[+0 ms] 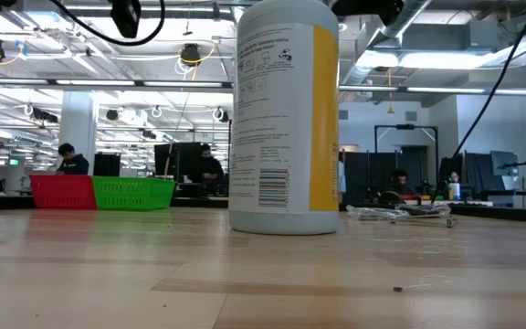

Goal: Pick & Place Travel size toiletries
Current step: Put the white cotton pack into the bottom red basket

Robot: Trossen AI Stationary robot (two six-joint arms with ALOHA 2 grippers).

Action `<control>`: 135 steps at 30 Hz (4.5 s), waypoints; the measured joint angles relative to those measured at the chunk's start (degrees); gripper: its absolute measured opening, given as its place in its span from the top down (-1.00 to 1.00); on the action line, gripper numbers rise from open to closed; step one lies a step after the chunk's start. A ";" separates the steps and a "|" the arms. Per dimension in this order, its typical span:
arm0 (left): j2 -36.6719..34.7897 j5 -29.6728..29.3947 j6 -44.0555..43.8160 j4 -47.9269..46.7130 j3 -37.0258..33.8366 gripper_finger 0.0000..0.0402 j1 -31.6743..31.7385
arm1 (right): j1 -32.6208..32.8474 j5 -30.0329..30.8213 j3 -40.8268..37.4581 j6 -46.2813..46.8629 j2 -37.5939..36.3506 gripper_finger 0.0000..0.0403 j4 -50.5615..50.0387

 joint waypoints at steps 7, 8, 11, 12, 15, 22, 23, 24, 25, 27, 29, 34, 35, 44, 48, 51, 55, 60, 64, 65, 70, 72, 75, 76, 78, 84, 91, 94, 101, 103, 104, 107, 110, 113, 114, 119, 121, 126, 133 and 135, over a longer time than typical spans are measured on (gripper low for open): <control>5.31 1.67 5.03 10.00 0.29 1.00 3.65 | -2.52 -0.44 0.02 -0.82 0.48 0.34 6.77; 6.23 1.68 5.54 10.46 0.70 1.00 4.12 | -2.82 -0.44 0.02 -0.80 0.48 0.34 7.33; 8.98 1.77 7.05 10.72 2.94 1.00 5.55 | -3.40 -0.51 0.02 -1.75 0.48 0.33 9.31; 10.10 2.07 7.45 11.11 3.92 1.00 6.04 | -3.41 -0.57 0.02 -2.46 0.48 0.33 10.12; 13.07 2.14 10.29 10.86 6.50 1.00 7.42 | -3.09 -0.63 0.02 -4.04 0.48 0.34 11.78; 16.56 2.16 11.84 10.95 10.38 1.00 10.20 | -1.97 -0.70 0.02 -5.20 0.46 0.32 12.76; 16.73 2.17 11.83 10.94 10.71 1.00 10.39 | -1.94 -0.70 0.02 -5.30 0.46 0.32 12.72; 16.74 2.16 11.83 10.99 10.84 1.00 10.41 | -1.94 -0.70 0.02 -5.30 0.46 0.31 12.84; 16.74 2.15 11.84 11.02 10.95 1.00 10.42 | -1.94 -0.70 0.02 -5.35 0.46 0.31 13.19; 16.74 2.40 11.84 11.04 11.13 1.00 10.38 | -1.94 -0.70 0.02 -6.59 0.46 0.31 13.80; 16.74 3.85 11.84 11.28 11.15 1.00 10.38 | -2.19 -0.71 0.02 -7.59 0.46 0.32 13.97; 16.82 4.58 11.68 12.01 11.17 1.00 10.76 | -2.71 -0.68 0.02 -7.70 0.46 0.32 15.22; 17.20 4.70 11.66 12.77 11.17 1.00 10.95 | -2.71 -0.68 0.02 -7.84 0.46 0.31 15.73; 22.08 6.30 11.82 15.96 13.62 1.00 12.13 | -3.32 -0.68 0.02 -8.31 0.44 0.35 17.81; 24.20 6.58 13.25 15.67 15.22 1.00 12.32 | -3.30 -0.70 0.02 -8.31 0.44 0.50 17.37; 24.61 6.60 14.54 15.74 15.77 0.99 12.30 | -3.24 -0.70 0.02 -9.43 0.44 0.72 17.11; 24.59 6.39 14.63 15.63 15.76 0.96 12.30 | -2.84 -0.70 0.02 -11.25 0.44 0.94 16.59; 24.56 5.38 14.63 15.46 15.76 0.90 12.46 | -2.82 -0.70 0.02 -11.29 0.35 0.88 15.94; 24.54 3.61 14.63 15.02 15.74 0.83 12.41 | -2.84 -0.67 0.01 -11.26 -0.75 0.96 14.14; 24.52 3.63 14.63 15.04 15.74 0.81 12.41 | -2.82 -0.68 0.00 -11.13 -1.15 0.95 13.99; 24.50 3.63 14.75 14.86 15.74 0.73 11.90 | -1.77 -0.59 0.00 -8.34 -4.44 0.94 8.61; 24.50 3.61 15.69 14.82 15.74 0.71 11.39 | -0.92 -0.58 0.00 -6.32 -6.21 0.97 4.22; 24.50 3.62 17.52 14.80 15.74 0.69 10.45 | 0.72 -0.53 0.00 -1.47 -8.79 0.95 -2.64; 24.50 3.63 17.61 14.80 15.72 0.69 10.21 | 1.38 -0.52 0.00 0.31 -9.66 0.94 -5.01; 24.50 3.63 17.63 14.80 15.72 0.69 9.81 | 2.64 -0.47 0.00 3.71 -11.29 0.95 -9.77; 24.49 3.63 17.63 14.82 15.72 0.71 9.48 | 6.42 -0.44 0.02 14.25 -15.43 0.97 -23.02; 24.48 3.63 17.61 14.89 15.72 0.71 9.48 | 11.35 -0.46 0.02 29.98 -17.21 0.98 -40.66; 24.48 3.63 17.61 14.91 15.69 0.72 9.48 | 13.80 -0.78 0.02 35.62 -17.41 0.97 -46.04; 24.48 3.63 17.45 15.17 15.68 0.72 9.48 | 19.28 -3.64 0.02 46.76 -17.62 0.98 -55.19; 24.48 3.63 17.43 15.17 15.67 0.72 9.48 | 20.79 -4.08 0.00 49.46 -17.60 0.98 -57.26; 24.48 3.63 17.43 15.19 15.67 0.73 9.48 | 21.57 -4.42 0.00 50.47 -17.59 0.98 -58.25; 24.48 3.63 17.43 15.19 15.67 0.73 9.48 | 23.88 -5.45 0.00 54.28 -17.54 0.97 -60.90; 24.48 3.63 17.43 15.21 15.67 0.73 9.48 | 26.18 -6.73 0.00 57.98 -17.53 0.96 -62.89; 24.48 3.63 17.43 15.21 15.67 0.73 9.48 | 28.28 -8.12 0.01 62.04 -17.53 0.98 -64.67; 24.48 3.63 17.43 15.21 15.67 0.73 9.48 | 28.98 -8.66 0.00 63.59 -17.49 0.98 -65.33; 24.48 3.63 17.41 15.21 15.67 0.73 9.48 | 32.37 -11.29 0.02 68.64 -15.84 0.97 -66.67; 24.48 3.63 17.41 15.21 15.67 0.73 9.48 | 33.94 -12.17 0.02 70.28 -14.72 0.97 -66.71; 24.48 3.64 17.41 15.21 15.67 0.73 9.48 | 37.85 -12.87 0.02 72.81 -12.19 0.98 -66.92; 24.48 3.65 17.41 15.21 15.67 0.73 9.48 | 41.28 -14.43 0.02 77.11 -8.82 0.98 -66.90; 24.48 3.64 17.41 15.21 15.67 0.73 9.48 | 42.07 -14.62 0.02 77.82 -8.03 0.98 -66.95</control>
